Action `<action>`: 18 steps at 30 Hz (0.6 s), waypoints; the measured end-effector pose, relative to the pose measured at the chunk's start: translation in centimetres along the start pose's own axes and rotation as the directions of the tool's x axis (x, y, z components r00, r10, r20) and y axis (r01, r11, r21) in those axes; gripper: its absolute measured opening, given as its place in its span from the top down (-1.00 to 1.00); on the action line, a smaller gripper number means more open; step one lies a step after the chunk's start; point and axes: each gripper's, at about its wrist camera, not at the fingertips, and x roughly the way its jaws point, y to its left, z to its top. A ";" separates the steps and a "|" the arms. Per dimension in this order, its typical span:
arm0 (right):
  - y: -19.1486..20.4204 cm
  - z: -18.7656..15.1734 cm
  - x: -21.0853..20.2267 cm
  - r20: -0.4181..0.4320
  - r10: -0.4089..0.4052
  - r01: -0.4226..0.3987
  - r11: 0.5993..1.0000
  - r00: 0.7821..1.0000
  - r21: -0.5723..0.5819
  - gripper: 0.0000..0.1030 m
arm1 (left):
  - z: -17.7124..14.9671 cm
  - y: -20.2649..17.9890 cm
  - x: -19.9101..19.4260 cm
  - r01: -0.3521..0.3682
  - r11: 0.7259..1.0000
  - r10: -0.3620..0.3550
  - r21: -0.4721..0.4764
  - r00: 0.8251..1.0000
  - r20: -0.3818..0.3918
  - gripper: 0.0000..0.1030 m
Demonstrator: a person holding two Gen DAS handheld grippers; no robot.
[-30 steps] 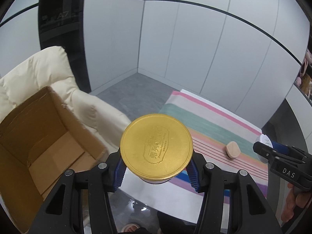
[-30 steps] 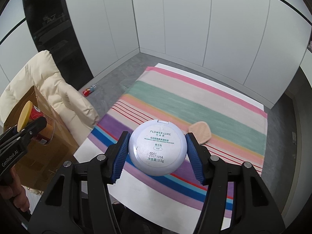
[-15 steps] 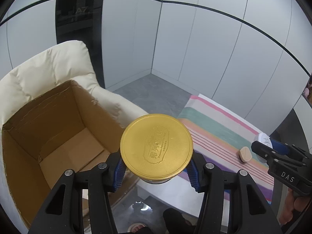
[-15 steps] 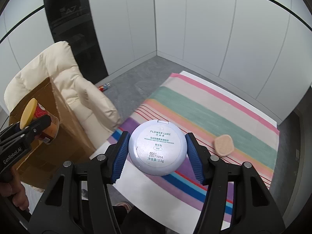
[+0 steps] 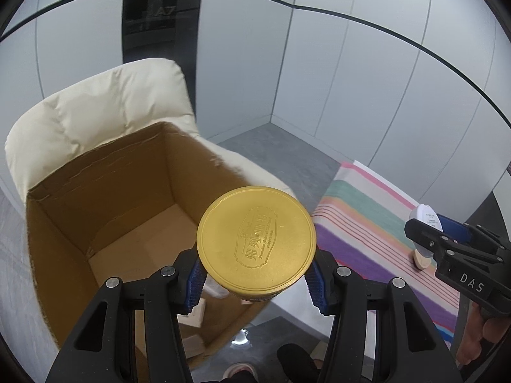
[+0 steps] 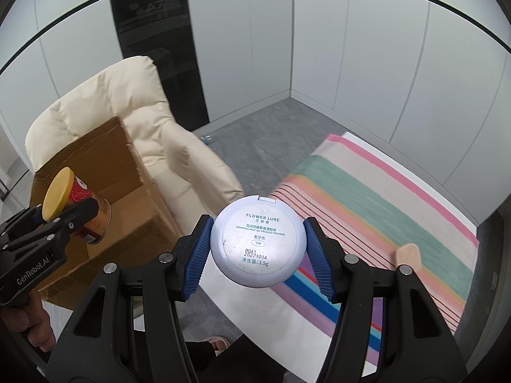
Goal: Organize objects
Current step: 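Carry the red can and white compact in both tools toward the cardboard box, then open the left tool over the cardboard box while the right tool releases the compact inside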
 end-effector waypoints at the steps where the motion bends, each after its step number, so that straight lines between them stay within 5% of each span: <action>1: 0.4 0.1 0.1 0.001 0.006 -0.006 1.000 1.000 -0.005 -0.17 | -0.1 0.6 -0.1 -0.008 1.000 0.008 -0.007 1.000 0.000 -0.06; 9: 4.5 1.1 0.7 0.006 0.058 -0.057 0.996 0.998 -0.062 -0.17 | -0.9 3.8 -0.8 -0.037 0.998 0.036 -0.049 0.999 -0.015 -0.07; 18: 9.5 1.7 1.4 -0.005 0.117 -0.116 0.986 0.993 -0.122 -0.17 | -1.4 7.2 -2.7 -0.102 0.991 0.105 -0.091 0.994 0.029 -0.68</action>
